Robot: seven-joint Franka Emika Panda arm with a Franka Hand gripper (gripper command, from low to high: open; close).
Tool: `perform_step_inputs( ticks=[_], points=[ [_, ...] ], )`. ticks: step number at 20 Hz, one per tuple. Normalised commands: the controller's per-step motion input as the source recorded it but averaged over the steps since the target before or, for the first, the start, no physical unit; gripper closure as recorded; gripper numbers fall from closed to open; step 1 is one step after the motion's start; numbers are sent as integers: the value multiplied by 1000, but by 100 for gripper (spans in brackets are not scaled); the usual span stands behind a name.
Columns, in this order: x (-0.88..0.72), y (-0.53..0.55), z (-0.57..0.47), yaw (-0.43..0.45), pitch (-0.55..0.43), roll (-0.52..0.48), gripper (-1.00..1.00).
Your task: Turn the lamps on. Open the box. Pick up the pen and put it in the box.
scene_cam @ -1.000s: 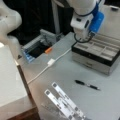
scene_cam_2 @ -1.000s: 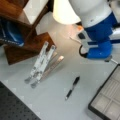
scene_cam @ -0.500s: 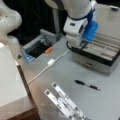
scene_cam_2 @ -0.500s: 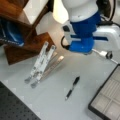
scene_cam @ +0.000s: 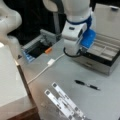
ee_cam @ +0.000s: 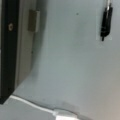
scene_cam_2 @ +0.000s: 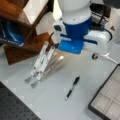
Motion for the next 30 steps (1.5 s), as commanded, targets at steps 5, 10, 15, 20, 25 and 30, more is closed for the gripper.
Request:
perform_step_inputs(
  ticks=[5, 10, 15, 20, 25, 30],
  points=[
    [55, -233, -314, 201, -179, -256, -100],
    [-48, -221, -280, 237, -181, -138, -100],
    [-92, -198, -227, 233, -153, -89, -100],
    [-51, -90, -216, 212, -154, -68, -100],
    [-38, -29, -193, 252, -130, -64, -100],
    [4, -9, -235, 339, -92, -10, -100]
  ],
)
